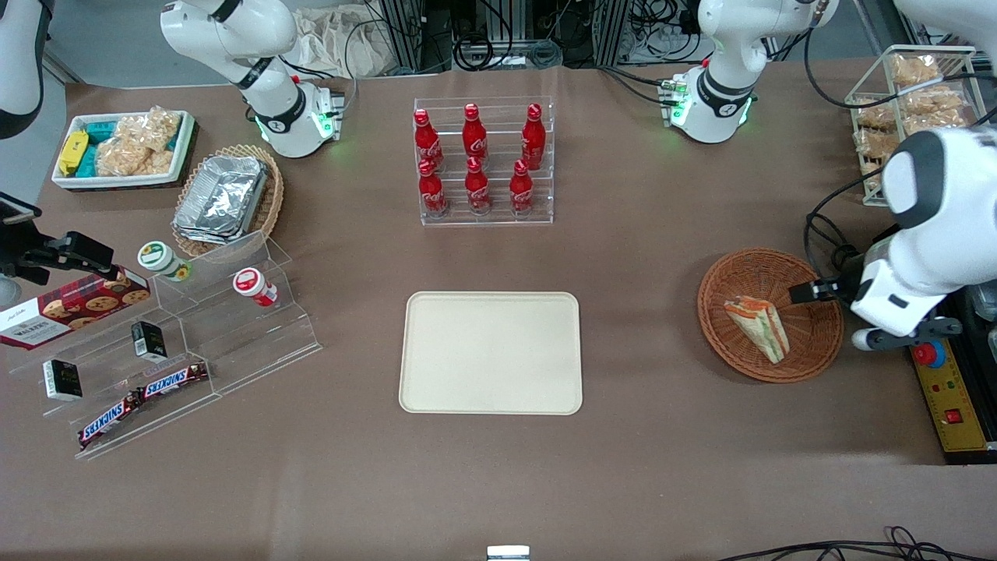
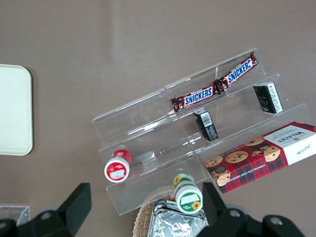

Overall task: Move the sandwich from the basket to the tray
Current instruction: 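Move the open left gripper down over the wrapped sandwich in the basket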

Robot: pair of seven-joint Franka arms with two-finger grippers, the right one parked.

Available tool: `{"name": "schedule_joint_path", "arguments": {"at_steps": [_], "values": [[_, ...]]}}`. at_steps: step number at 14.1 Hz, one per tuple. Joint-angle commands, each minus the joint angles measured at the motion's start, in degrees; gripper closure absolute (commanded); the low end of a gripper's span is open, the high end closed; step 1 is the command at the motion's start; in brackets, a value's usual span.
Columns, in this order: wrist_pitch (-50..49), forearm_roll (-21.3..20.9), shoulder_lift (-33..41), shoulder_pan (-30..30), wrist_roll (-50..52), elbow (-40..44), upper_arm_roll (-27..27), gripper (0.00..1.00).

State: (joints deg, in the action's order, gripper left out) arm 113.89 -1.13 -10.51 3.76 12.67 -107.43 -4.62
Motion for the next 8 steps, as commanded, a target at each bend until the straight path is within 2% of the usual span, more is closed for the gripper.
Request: {"name": "schedule_joint_path", "arguments": {"at_steps": [1, 5, 8], "values": [[8.51, -0.11, 0.5, 0.55, 7.42, -7.25, -0.39, 0.01], [16.52, -0.19, -3.82, 0.54, 18.33, -8.41, -0.39, 0.01], [25.47, -0.19, -4.61, 0.81, 23.26, -12.79, -0.31, 0.01]]}}
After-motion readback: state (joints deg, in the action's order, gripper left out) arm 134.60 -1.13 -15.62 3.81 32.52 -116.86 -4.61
